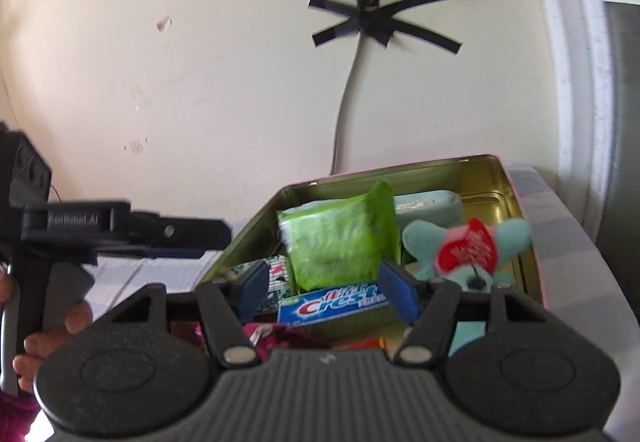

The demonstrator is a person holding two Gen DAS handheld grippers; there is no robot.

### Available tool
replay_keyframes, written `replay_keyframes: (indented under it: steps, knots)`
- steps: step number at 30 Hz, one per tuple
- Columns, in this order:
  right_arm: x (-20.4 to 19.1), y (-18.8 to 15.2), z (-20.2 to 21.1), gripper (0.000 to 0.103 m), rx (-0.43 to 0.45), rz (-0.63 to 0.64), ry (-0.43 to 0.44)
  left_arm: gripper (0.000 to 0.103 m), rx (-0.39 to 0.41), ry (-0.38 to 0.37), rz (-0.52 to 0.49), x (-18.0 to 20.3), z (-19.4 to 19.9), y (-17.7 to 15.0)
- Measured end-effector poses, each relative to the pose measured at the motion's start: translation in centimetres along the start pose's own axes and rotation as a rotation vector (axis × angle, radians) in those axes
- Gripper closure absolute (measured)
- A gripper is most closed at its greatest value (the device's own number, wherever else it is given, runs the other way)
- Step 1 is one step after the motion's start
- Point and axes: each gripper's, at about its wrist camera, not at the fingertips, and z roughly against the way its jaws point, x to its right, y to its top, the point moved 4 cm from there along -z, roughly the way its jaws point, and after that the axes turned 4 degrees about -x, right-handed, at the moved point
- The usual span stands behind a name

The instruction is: Organize objects

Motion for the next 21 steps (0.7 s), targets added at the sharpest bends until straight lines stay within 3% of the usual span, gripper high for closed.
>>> replay_keyframes:
  steps: [6, 11, 13, 16, 21]
  knots:
    - [-1.7, -4.7, 6.9, 0.031, 0.177, -0.047, -0.04, 0.009, 0.098, 0.166, -0.155, 0.9, 4.5, -5.7]
    - [-5.2, -9.9, 12.0, 0.024, 0.31, -0.05, -0.112, 0.004, 0.112, 0.242, -0.173, 0.2, 7.1, -9.7]
    - [-6.7, -11.6, 13.4, 0.012, 0.348, -0.05, -0.14, 0.003, 0.118, 0.275, -0.162, 0.1, 8.0, -11.1]
    - [-9.3, -13.3, 14.4, 0.003, 0.358, -0.001, -0.175, 0.0, 0.142, 0.304, -0.151, -0.2, 9.6, -12.8]
    - [-12.3, -14.9, 15.9, 0.0, 0.335, 0.05, -0.166, 0.0, 0.163, 0.354, -0.14, -0.5, 11.4, -14.9]
